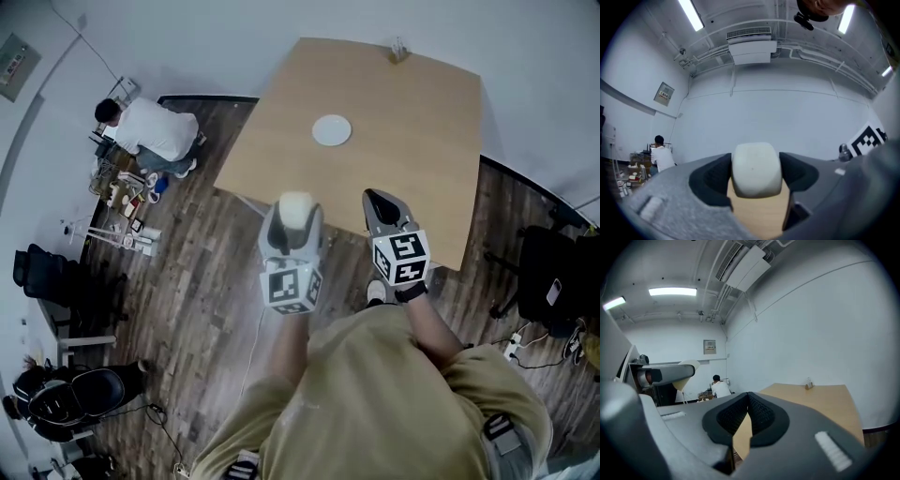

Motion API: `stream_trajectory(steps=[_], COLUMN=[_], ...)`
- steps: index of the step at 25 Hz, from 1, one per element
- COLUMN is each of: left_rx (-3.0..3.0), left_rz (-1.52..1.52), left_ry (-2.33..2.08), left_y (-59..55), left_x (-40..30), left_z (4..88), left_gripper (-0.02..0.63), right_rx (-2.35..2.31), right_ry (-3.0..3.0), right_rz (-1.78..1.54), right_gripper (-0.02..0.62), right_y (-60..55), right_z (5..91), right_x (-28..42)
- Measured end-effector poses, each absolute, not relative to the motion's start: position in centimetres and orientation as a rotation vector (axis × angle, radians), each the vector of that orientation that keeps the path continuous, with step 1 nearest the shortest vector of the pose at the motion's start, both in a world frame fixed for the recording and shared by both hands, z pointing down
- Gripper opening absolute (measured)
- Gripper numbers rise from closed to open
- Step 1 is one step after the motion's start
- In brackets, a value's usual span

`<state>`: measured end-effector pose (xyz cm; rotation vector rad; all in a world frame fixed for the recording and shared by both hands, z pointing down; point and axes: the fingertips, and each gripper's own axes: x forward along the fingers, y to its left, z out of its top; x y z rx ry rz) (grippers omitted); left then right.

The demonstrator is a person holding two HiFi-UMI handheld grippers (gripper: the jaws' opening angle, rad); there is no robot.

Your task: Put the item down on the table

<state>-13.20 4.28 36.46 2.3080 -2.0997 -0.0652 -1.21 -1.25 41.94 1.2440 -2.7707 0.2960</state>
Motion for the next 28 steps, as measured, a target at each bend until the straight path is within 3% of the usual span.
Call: stream_trajectory(steps=[17, 28], left_rx=[2.165, 2.202], left_rz=[0.022, 0.03], left_ry=[-2.136, -1.999], left_y=[-4.3, -15.7], left_x=[-10.1, -12.5], left_z=[40.8, 43.5], left_gripper=[0.319, 0.319], right_rx=[1.178, 1.288], right_ry=[-2.798, -2.69], right_rz=[0.422, 0.347], right_gripper=[0.006, 0.006], right_y=[-9.9, -18.7], right_z=[45.1, 45.7], right_x=[2.6, 1.6])
